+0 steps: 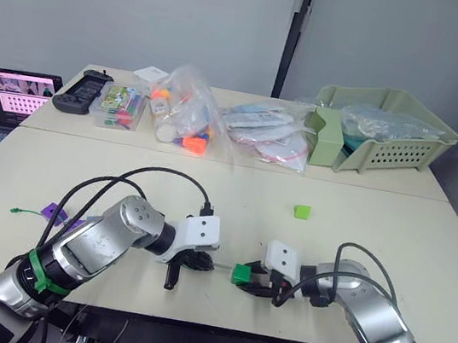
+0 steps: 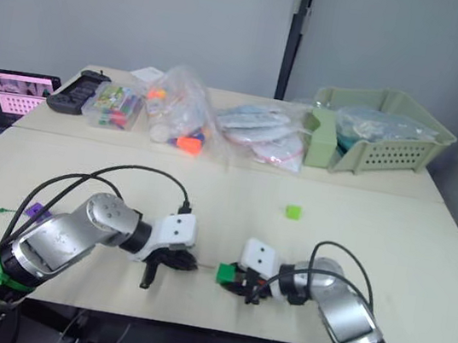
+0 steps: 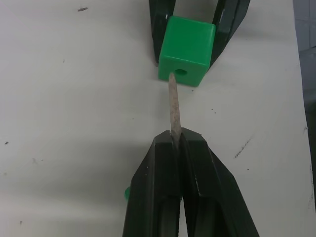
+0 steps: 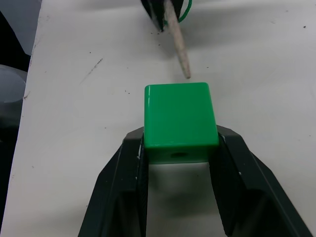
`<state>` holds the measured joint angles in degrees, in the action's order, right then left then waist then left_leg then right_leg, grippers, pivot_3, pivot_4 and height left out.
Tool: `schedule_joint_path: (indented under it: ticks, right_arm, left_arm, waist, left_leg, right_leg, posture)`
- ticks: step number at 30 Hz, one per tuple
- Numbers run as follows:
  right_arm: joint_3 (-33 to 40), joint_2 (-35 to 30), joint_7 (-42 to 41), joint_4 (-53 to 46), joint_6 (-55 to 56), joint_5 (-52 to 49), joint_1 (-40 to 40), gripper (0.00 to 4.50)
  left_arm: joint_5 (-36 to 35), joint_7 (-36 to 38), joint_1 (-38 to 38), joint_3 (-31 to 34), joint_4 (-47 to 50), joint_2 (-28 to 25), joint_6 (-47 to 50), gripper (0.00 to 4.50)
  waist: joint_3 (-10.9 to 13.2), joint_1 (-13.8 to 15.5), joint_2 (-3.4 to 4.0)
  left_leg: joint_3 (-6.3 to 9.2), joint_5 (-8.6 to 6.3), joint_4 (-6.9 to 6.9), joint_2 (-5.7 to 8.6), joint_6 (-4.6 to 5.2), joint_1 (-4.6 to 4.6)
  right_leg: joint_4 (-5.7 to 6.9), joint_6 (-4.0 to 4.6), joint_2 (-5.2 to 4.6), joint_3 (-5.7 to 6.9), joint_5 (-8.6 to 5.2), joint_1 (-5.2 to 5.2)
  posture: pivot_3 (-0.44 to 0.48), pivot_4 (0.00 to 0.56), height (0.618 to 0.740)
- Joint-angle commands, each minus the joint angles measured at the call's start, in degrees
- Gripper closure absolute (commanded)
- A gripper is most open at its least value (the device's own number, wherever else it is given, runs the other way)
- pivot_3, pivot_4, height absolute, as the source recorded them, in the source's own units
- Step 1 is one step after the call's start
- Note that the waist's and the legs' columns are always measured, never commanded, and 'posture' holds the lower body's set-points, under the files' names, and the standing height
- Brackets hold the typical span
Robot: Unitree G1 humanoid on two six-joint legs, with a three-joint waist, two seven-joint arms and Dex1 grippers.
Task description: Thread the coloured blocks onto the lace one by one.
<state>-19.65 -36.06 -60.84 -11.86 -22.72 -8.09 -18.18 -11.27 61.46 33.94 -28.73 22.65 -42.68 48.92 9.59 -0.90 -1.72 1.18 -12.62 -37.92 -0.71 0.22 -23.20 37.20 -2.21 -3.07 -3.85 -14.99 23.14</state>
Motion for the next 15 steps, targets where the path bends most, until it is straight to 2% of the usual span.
schedule_joint_path:
  ticks: [1,15]
  right_arm:
    - [0.1,0.1,1.6,0.5,-0.6,1.1,-0.4,3.32]
    - [-0.8,0.3,1.7,-2.2,-2.7,1.5,-0.9,3.32]
  left_arm:
    - [0.2,0.2,0.3,0.0,0.7,-0.4,-0.1,4.50]
    - [2.7,-1.1,1.1,-2.6,-1.1,1.3,-0.4,4.50]
  waist:
    - [0.0,-0.1,0.00]
    - [0.0,-0.1,0.00]
  left_leg:
    - [0.00,0.00,0.00,-0.01,0.00,0.01]
    - [-0.05,0.00,0.00,-0.01,0.00,0.01]
  right_leg:
    - [0.00,0.01,0.01,0.00,0.00,0.00]
    - [0.01,0.01,0.02,0.00,0.00,-0.01]
  posture:
    - [0.000,0.150,0.740]
    - [0.000,0.150,0.740]
